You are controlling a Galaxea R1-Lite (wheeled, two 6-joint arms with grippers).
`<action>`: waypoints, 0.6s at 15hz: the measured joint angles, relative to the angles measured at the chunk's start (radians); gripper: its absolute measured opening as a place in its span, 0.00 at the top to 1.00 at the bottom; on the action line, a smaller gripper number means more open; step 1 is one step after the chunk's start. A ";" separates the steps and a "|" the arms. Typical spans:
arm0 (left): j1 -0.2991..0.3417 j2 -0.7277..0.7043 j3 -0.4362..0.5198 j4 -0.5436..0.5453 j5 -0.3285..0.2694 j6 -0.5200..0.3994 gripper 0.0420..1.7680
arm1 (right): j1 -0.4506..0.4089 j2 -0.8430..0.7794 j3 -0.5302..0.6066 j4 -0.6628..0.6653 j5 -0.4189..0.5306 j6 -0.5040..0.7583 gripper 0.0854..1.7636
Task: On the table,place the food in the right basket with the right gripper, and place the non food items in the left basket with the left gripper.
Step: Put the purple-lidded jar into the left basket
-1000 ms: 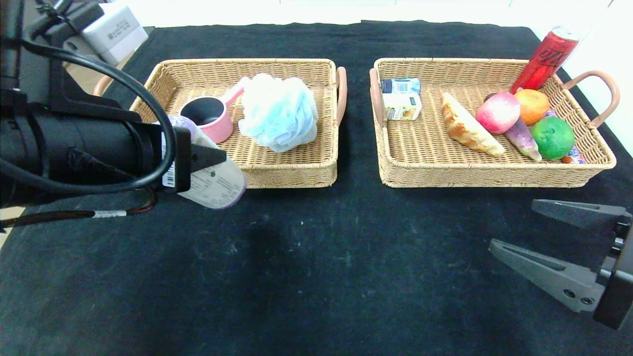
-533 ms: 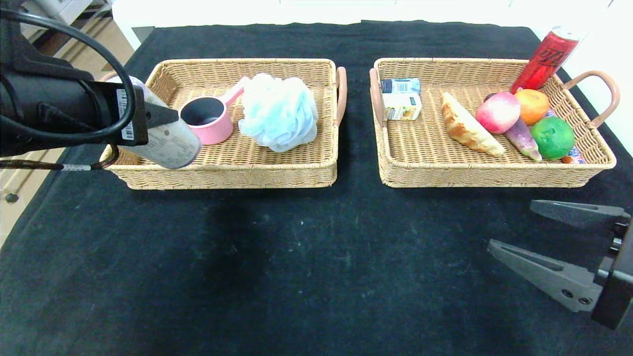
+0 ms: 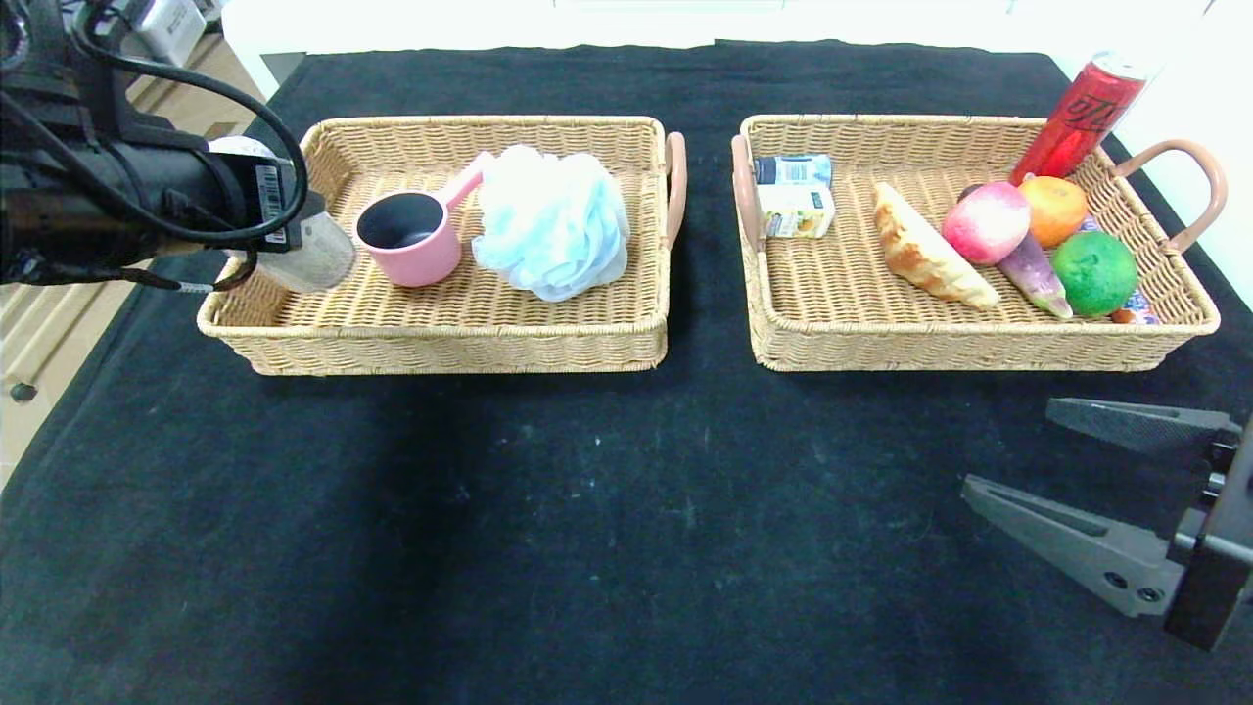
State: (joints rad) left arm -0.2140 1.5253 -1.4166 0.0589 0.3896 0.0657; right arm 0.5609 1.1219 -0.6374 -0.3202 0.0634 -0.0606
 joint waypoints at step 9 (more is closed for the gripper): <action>0.052 0.112 -0.033 -0.104 0.011 0.035 0.50 | -0.007 0.006 -0.002 -0.004 -0.001 -0.001 0.03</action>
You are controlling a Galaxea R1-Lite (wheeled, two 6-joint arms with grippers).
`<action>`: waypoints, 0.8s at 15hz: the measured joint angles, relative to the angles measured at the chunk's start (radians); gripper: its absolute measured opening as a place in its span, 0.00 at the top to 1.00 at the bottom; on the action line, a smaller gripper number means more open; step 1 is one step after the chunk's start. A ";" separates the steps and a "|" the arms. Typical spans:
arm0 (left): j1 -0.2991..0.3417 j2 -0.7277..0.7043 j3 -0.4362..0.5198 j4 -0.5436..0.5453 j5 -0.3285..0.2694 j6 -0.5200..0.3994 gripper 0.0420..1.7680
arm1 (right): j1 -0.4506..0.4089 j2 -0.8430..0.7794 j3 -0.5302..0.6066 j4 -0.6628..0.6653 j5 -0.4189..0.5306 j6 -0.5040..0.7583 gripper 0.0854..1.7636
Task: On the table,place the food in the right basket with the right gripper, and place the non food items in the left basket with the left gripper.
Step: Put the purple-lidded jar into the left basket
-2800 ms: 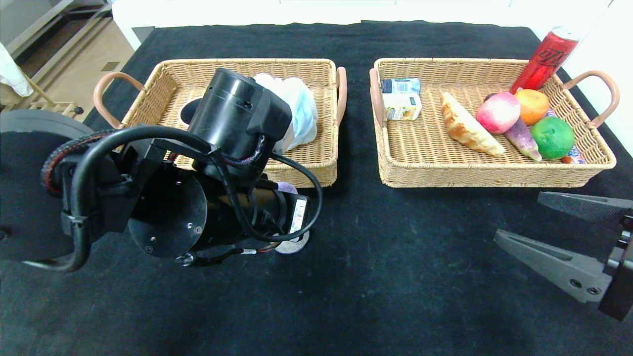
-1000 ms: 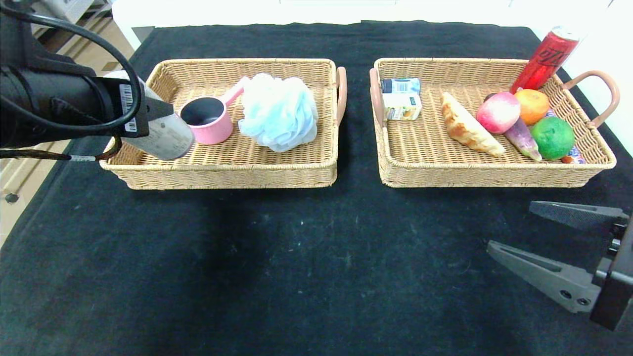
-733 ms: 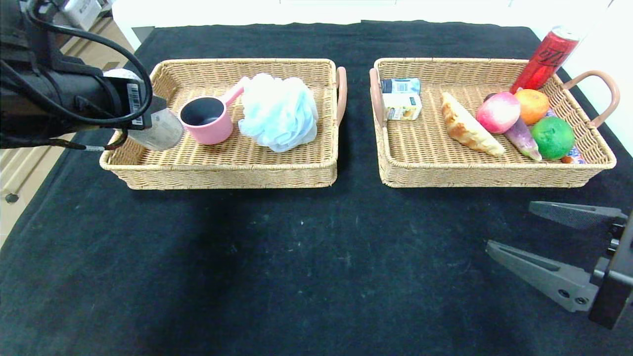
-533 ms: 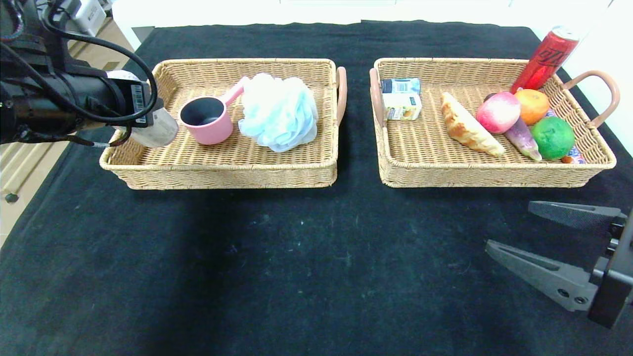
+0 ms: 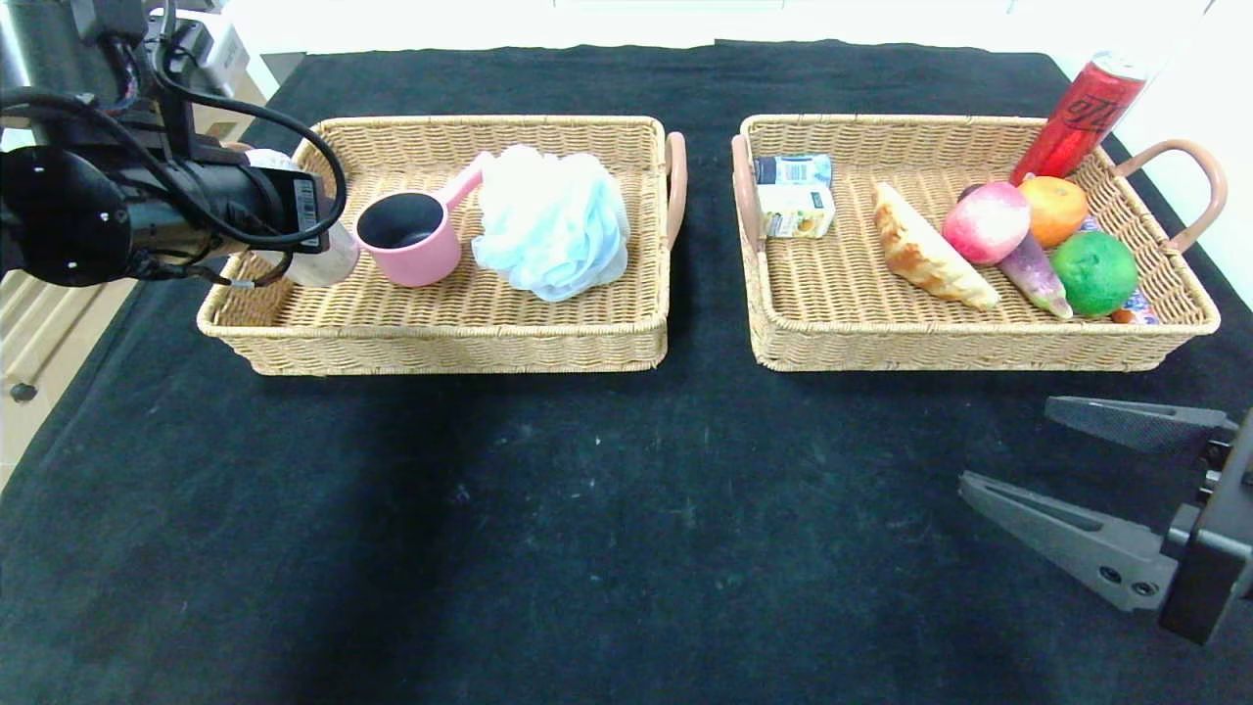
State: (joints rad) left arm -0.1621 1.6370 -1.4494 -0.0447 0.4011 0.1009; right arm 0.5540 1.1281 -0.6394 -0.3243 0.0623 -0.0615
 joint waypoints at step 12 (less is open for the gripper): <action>-0.010 0.062 -0.034 -0.029 0.029 0.000 0.24 | -0.005 -0.002 -0.002 0.000 -0.002 -0.001 0.03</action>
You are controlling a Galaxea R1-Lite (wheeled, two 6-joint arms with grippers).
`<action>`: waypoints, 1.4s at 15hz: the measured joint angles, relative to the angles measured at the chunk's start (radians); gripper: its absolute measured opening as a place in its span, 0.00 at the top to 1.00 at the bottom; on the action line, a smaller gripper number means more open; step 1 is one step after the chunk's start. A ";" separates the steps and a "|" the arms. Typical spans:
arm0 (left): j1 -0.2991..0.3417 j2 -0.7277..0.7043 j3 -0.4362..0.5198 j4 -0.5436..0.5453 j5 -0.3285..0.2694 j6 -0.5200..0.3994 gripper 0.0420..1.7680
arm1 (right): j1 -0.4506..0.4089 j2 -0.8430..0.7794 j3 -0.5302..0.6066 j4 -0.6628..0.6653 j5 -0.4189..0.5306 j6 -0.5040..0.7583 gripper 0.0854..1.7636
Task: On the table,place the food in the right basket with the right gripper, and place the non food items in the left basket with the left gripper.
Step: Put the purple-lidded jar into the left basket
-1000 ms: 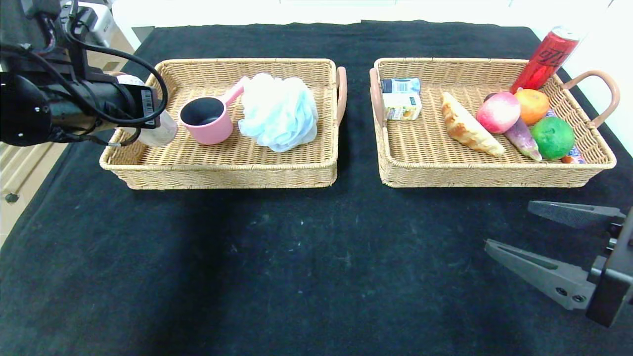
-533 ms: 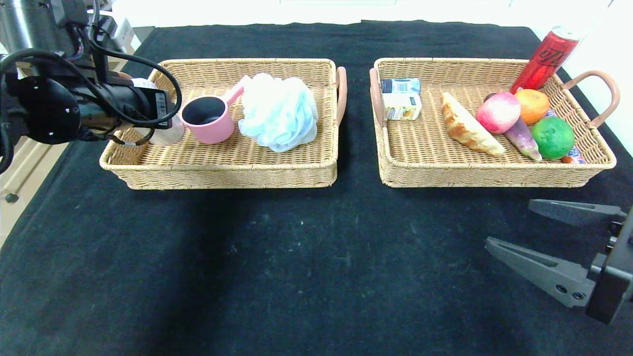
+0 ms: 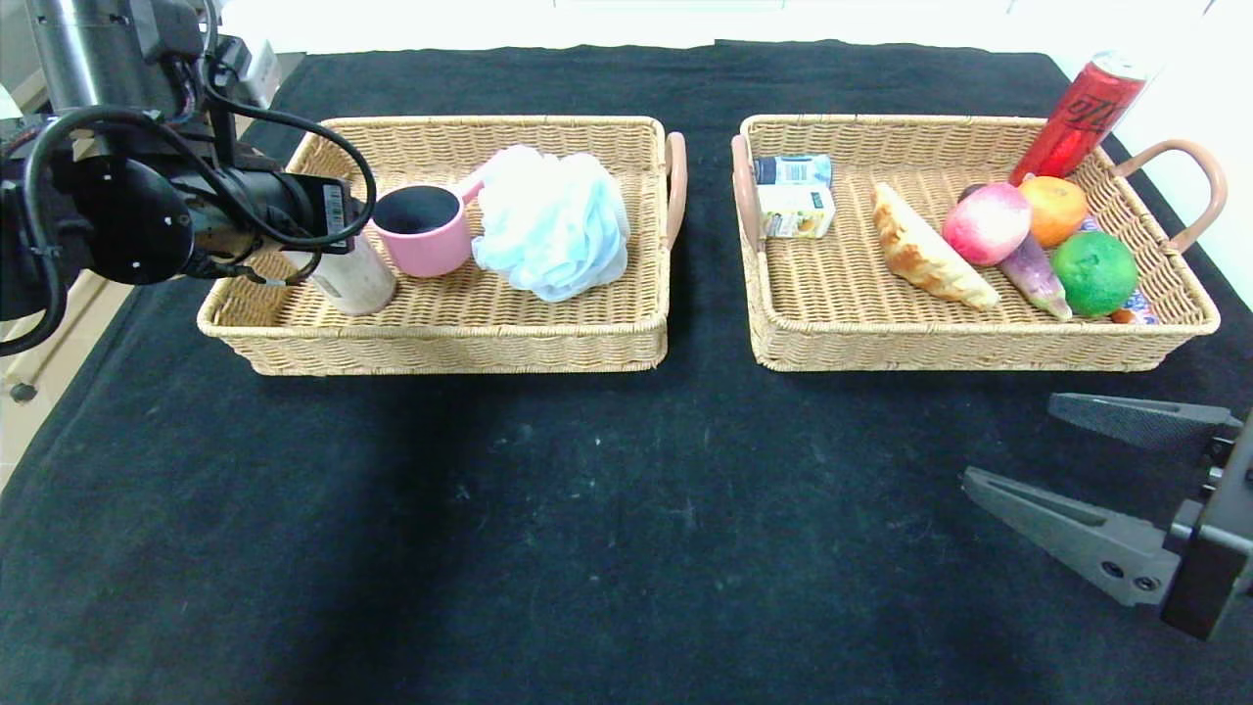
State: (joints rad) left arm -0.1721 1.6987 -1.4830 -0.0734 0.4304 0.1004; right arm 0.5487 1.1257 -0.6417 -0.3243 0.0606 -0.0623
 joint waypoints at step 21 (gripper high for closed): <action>-0.291 -0.438 0.481 0.013 -0.037 -0.009 0.05 | -0.001 -0.043 -0.028 0.089 -0.061 -0.064 0.03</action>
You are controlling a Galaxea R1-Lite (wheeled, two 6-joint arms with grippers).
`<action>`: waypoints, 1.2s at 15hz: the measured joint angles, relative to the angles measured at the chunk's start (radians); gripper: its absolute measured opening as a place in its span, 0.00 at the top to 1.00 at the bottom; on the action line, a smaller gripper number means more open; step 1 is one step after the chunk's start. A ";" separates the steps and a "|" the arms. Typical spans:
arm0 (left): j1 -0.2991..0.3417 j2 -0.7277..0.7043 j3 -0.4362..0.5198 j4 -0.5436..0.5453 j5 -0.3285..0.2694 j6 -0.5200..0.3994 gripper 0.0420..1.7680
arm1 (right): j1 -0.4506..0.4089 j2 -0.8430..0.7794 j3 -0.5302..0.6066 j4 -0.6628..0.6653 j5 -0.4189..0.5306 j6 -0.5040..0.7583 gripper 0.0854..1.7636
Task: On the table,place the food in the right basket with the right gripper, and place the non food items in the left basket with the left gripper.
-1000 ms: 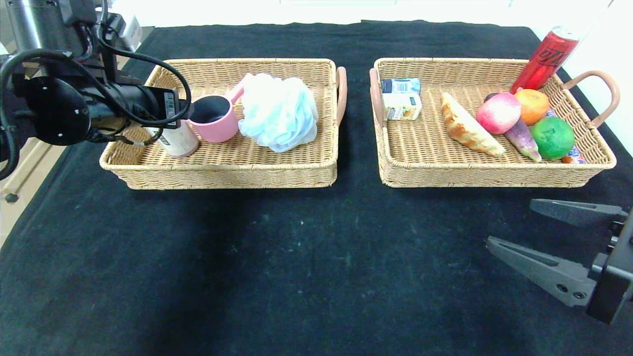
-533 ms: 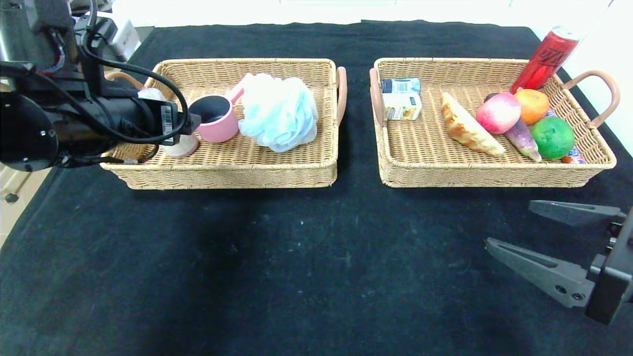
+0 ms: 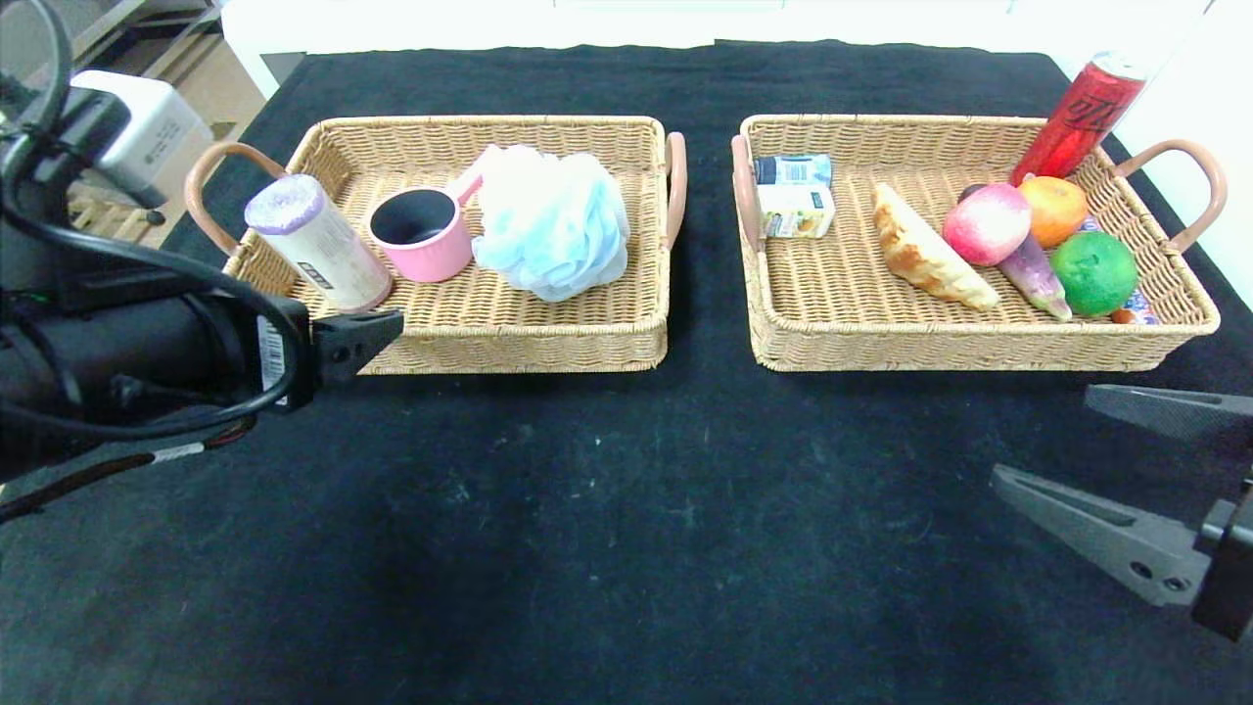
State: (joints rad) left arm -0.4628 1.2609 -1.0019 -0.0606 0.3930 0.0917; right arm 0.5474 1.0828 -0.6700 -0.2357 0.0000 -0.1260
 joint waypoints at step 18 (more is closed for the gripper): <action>0.299 -0.808 0.012 0.681 -0.397 0.011 0.03 | -0.326 -0.668 -0.316 1.052 0.000 -0.007 0.03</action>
State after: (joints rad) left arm -0.1638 0.4532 -0.9896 0.6204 -0.0043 0.1023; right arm 0.2213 0.4147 -0.9857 0.8160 0.0000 -0.1328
